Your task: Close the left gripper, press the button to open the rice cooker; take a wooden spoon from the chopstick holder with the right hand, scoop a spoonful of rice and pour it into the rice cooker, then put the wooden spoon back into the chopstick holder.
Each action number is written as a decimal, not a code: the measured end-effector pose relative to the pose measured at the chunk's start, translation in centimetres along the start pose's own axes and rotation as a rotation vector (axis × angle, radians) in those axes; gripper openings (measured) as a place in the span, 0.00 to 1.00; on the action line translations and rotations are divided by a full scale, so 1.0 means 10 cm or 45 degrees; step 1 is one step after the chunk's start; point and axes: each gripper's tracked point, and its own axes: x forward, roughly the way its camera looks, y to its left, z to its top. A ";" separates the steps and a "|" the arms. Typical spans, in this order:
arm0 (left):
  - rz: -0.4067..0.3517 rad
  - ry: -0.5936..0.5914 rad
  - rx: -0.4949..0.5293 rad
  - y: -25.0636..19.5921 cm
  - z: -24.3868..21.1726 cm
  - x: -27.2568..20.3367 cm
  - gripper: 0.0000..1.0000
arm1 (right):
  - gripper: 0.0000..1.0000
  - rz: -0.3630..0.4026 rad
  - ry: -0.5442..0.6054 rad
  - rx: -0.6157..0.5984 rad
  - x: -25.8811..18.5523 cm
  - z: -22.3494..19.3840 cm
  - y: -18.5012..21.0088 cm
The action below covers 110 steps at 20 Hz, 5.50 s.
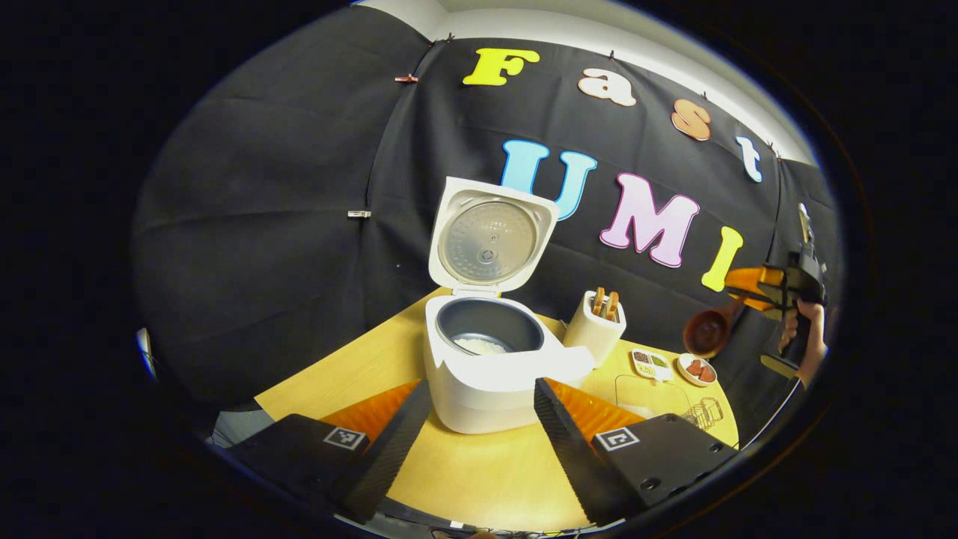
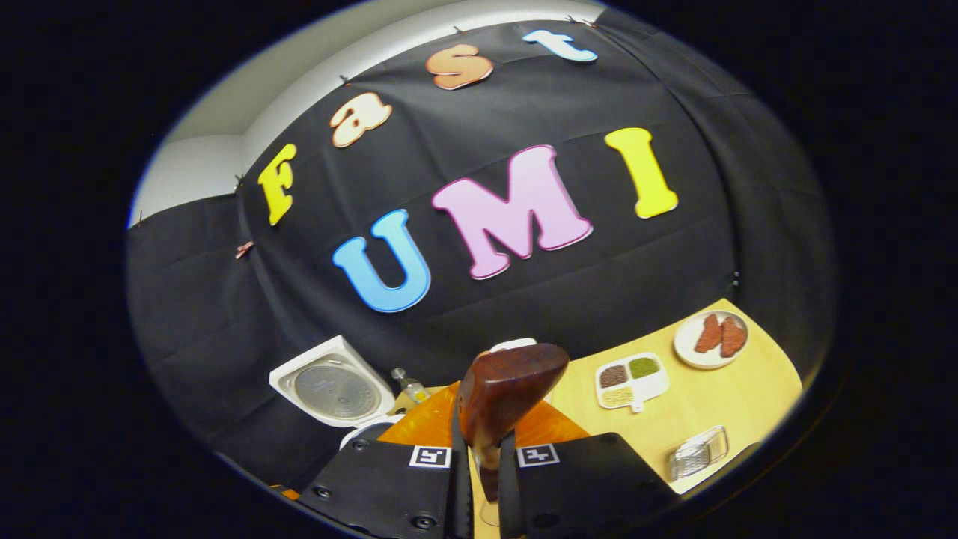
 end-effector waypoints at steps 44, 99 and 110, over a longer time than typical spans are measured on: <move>0.282 -0.169 0.090 -0.85 1.97 0.79 0.96 | 0.99 -0.318 0.063 -0.426 -0.53 -0.68 -2.43; 0.288 0.425 0.228 -0.40 0.01 2.31 1.00 | 0.98 -0.454 0.040 -0.570 -1.08 -0.72 -1.74; 0.186 -0.163 0.160 -1.19 1.07 0.96 0.95 | 0.98 -0.243 -0.078 -0.638 -0.70 -0.08 -1.54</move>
